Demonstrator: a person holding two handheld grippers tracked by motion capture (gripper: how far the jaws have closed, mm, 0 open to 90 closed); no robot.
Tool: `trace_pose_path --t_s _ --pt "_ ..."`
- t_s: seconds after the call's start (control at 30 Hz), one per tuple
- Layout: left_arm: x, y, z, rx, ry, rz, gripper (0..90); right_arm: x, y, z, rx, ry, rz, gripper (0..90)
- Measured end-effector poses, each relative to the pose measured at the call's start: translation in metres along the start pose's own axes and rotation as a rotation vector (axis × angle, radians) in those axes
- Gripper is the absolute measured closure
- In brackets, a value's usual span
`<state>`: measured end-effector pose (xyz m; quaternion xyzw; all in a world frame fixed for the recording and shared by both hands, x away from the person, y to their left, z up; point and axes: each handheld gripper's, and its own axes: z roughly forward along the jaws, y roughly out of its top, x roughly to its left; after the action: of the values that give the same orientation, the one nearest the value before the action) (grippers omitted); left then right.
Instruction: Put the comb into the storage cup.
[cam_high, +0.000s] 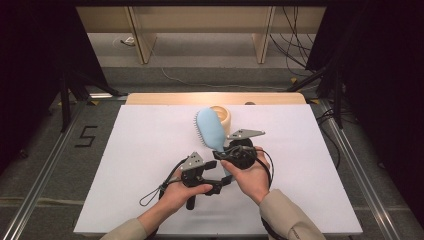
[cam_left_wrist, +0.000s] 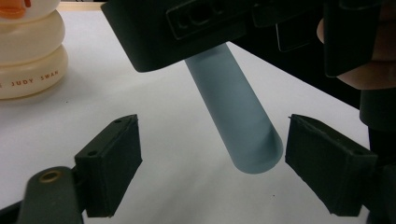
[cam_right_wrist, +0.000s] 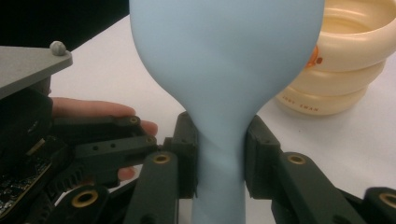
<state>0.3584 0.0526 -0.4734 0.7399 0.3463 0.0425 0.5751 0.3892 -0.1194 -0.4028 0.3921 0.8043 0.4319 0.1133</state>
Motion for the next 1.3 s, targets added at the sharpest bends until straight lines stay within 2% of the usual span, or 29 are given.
trace_pose_path --t_s 0.6,1.3 --pt "0.0008 0.0017 0.0039 -0.017 -0.02 -0.052 28.3 0.002 -0.0001 0.0014 -0.007 -0.003 -0.002 70.4" --pt "0.0006 0.0025 0.0053 -0.054 -0.043 -0.107 46.9 0.003 -0.0012 0.0031 -0.013 -0.007 0.004 70.4"
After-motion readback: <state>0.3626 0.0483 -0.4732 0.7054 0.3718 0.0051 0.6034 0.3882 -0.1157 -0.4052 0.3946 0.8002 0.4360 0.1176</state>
